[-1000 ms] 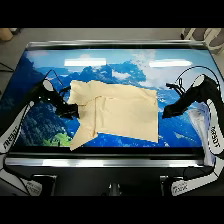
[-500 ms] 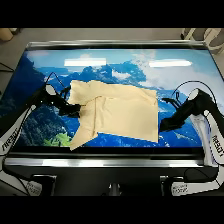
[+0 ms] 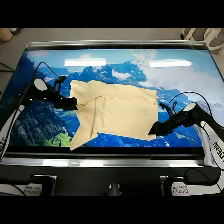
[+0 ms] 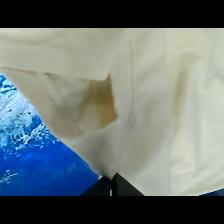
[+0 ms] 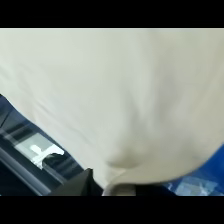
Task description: Fold the shirts.
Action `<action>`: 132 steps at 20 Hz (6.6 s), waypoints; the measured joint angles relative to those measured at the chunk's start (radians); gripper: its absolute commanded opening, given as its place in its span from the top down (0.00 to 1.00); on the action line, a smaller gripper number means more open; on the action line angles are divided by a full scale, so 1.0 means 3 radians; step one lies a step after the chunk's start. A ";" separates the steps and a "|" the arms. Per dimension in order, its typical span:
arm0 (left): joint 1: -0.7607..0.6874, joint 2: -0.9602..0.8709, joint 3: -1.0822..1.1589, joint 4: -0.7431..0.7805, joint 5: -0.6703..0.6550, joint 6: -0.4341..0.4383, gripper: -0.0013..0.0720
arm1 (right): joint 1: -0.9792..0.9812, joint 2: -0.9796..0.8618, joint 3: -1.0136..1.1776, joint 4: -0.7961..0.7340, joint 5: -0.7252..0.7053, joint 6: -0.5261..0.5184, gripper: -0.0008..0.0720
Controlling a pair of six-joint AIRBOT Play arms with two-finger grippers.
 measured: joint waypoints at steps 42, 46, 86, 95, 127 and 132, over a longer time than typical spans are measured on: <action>0.0693 0.1119 -0.0765 0.0189 0.1840 -0.0371 0.95 | -0.0008 -0.0497 0.2982 -0.0673 -0.0571 0.0376 0.96; 0.0668 0.0595 -0.0684 -0.0076 0.2071 -0.0367 0.92 | -0.0008 -0.0833 0.2973 -0.0331 -0.0807 0.0450 0.93; 0.0980 0.0061 -0.0975 -0.0388 0.0671 0.0024 0.95 | -0.0156 -0.0743 0.1481 -0.0329 0.0365 0.0111 0.34; 0.1015 0.0533 -0.0528 -0.0407 0.0546 0.0136 0.95 | 0.0079 -0.0356 0.1691 -0.0473 -0.0139 0.0201 0.97; 0.0917 0.1293 0.0315 -0.0025 0.0155 0.0043 0.95 | 0.0365 0.0225 0.2968 -0.1573 0.0603 -0.0121 0.97; 0.0774 0.0435 0.0153 -0.0075 0.0690 0.0089 0.95 | 0.0524 -0.0469 0.2940 -0.1600 -0.0287 0.0165 0.97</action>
